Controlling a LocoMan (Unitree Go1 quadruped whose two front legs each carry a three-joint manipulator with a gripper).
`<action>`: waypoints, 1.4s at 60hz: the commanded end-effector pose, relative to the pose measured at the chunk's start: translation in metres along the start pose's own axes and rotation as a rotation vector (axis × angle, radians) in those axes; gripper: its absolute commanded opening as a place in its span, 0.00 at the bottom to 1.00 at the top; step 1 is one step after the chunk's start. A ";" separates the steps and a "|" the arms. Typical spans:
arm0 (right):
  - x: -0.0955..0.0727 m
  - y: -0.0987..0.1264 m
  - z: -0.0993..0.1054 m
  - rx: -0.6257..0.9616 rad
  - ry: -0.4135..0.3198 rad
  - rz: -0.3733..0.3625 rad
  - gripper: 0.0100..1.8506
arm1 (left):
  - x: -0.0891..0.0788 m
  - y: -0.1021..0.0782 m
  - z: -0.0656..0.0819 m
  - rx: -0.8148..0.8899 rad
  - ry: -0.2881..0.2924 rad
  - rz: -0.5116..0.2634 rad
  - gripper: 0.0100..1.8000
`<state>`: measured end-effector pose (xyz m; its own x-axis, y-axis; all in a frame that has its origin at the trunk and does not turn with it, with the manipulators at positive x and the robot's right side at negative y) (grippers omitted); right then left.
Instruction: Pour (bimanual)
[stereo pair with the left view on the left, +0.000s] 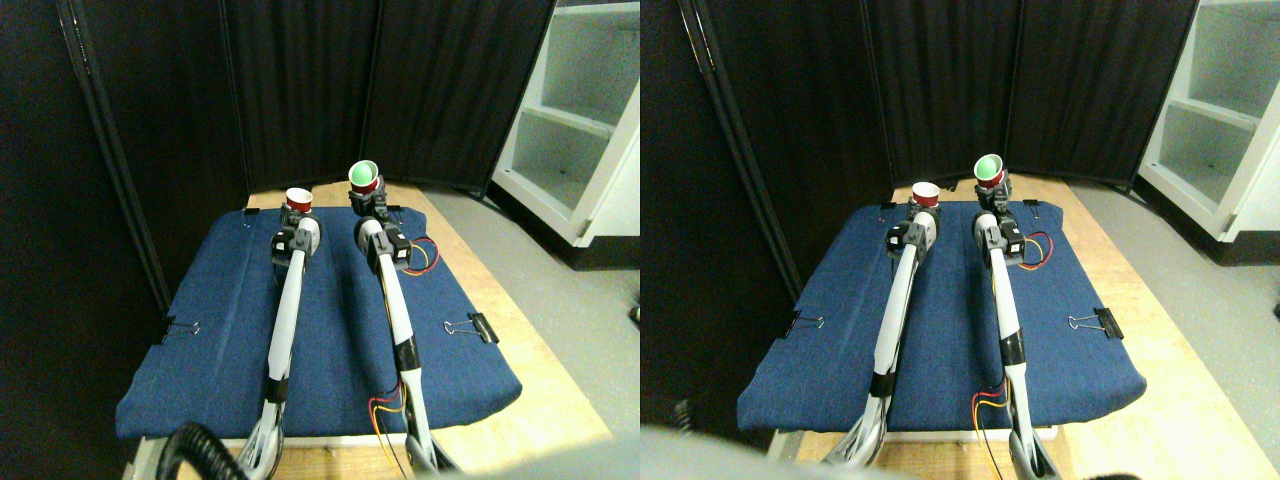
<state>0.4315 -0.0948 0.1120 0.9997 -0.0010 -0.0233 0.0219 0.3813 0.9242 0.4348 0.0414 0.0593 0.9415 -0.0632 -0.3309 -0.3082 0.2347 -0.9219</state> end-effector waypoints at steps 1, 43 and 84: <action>0.004 0.010 0.002 -0.011 0.001 0.027 0.17 | 0.000 -0.009 -0.004 -0.016 0.006 -0.036 0.18; 0.008 0.030 -0.005 -0.140 0.038 0.050 0.17 | -0.011 -0.034 -0.030 -0.045 0.087 -0.035 0.18; 0.007 0.039 -0.009 -0.367 0.073 0.073 0.17 | -0.017 -0.032 -0.040 -0.056 0.123 -0.013 0.18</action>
<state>0.4388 -0.0763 0.1380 0.9960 0.0836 -0.0319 -0.0330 0.6747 0.7373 0.4232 0.0004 0.0784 0.9103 -0.1714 -0.3768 -0.3433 0.1957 -0.9186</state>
